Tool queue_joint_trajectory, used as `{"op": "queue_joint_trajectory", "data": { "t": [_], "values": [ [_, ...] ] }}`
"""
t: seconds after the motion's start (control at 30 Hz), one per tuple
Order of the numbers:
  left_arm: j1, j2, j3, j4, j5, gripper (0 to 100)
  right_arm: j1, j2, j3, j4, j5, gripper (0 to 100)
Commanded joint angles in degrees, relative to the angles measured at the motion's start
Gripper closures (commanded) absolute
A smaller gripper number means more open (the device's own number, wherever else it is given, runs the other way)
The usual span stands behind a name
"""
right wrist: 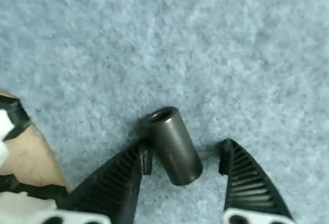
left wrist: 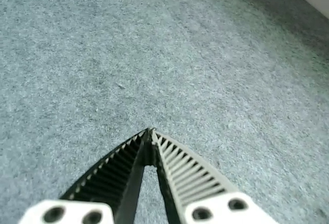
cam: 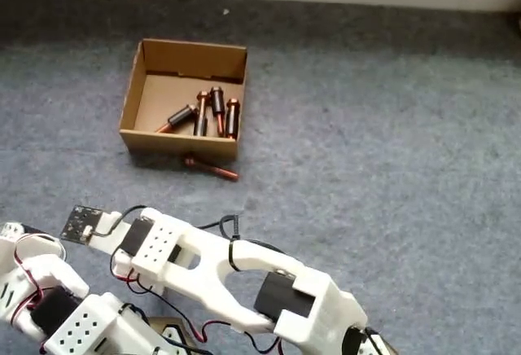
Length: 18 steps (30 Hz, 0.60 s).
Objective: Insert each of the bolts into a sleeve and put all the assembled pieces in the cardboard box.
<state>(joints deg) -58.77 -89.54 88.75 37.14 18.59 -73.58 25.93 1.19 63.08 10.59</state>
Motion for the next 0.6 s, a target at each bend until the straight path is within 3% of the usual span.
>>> {"op": "queue_joint_trajectory", "data": {
  "t": [0.0,0.1,0.17,0.57],
  "values": [
    [-0.31,-0.31,-1.36,-0.7,0.18,99,0.92,1.45,-0.22,-0.75,-0.44,85.8],
    [-0.31,-0.31,-1.27,-0.7,0.18,99,2.24,1.45,-0.31,-0.84,3.08,99.4],
    [-0.22,-0.31,-1.27,-0.7,0.18,99,3.21,1.36,-0.31,-0.4,5.89,98.5],
    [1.01,-0.31,-1.1,-0.7,0.18,99,13.32,-12.44,-0.57,-0.31,5.89,99.5]
  ]
}}
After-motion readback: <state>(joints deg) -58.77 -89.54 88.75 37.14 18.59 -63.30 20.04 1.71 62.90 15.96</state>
